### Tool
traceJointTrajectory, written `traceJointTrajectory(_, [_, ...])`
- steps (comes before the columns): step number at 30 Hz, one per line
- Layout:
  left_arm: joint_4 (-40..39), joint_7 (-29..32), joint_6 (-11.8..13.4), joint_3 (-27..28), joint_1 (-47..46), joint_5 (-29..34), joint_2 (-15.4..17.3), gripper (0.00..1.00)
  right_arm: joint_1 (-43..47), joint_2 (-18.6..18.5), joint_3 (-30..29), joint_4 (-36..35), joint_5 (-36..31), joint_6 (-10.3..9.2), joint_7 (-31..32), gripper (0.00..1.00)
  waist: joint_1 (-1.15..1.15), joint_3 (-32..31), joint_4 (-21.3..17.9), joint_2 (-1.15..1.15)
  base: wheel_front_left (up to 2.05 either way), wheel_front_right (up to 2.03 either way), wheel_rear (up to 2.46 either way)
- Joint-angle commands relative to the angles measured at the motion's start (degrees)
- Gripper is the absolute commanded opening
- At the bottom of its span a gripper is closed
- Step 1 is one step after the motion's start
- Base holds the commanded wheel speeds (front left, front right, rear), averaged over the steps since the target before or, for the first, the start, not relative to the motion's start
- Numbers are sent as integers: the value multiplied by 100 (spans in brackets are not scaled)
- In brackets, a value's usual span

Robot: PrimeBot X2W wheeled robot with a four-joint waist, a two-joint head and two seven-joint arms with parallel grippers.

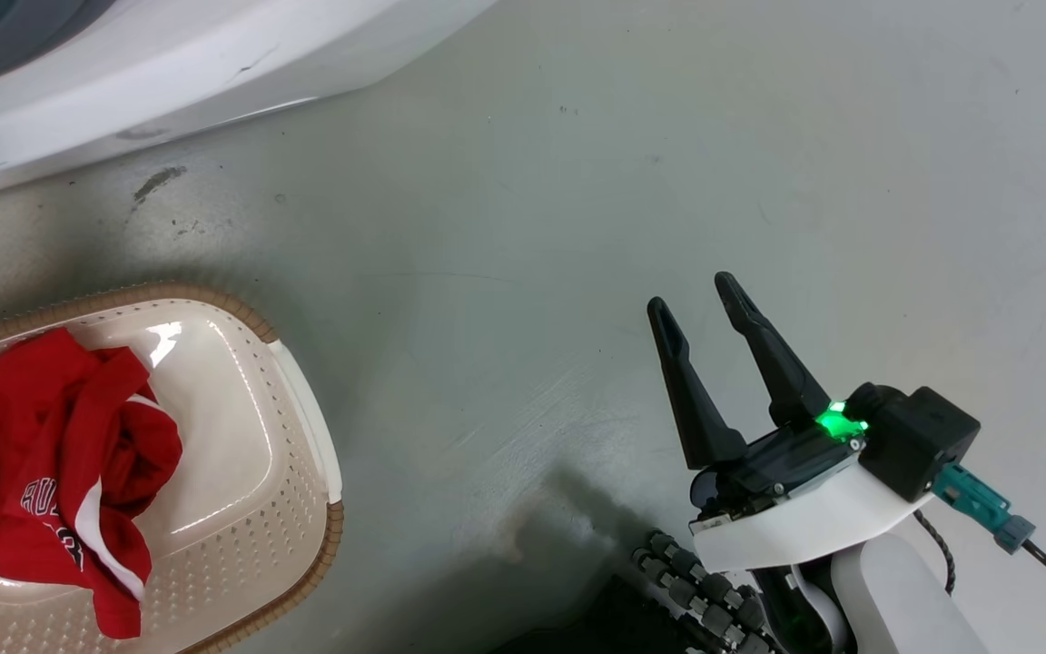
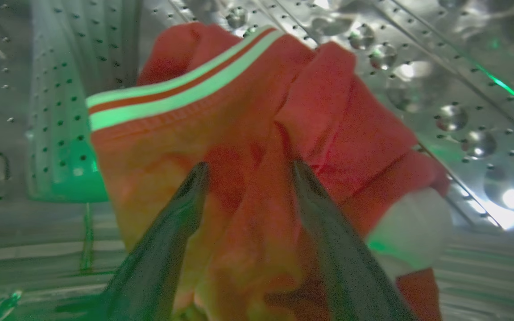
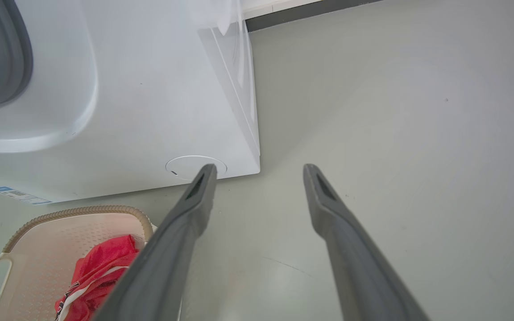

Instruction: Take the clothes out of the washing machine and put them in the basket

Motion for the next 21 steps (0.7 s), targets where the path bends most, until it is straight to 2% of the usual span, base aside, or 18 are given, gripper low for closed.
traceJointTrajectory(1, [-16,2,49,5,225,-8,27,0,30,9,14,-5,12,-4,-19,100,-1,-5,-6,0,0,0,0])
traceJointTrajectory(6, [-586,-191,252,77,650,-72,118,0,8,9,17,-10,37,-4,-20,100,-1,-61,-12,0,0,0,0])
traceJointTrajectory(11, [-1268,-796,338,130,1064,-118,233,0,-42,9,14,33,18,-4,-20,100,-1,-193,14,0,0,0,0])
traceJointTrajectory(17, [-1826,-1752,303,167,1576,-231,199,0,-55,9,-98,50,-112,-4,-20,100,-1,-464,115,0,0,0,0])
traceJointTrajectory(21, [-1915,-2472,311,228,1914,-356,116,0,-57,9,-257,59,-208,-4,-20,100,-1,-709,235,0,0,0,0])
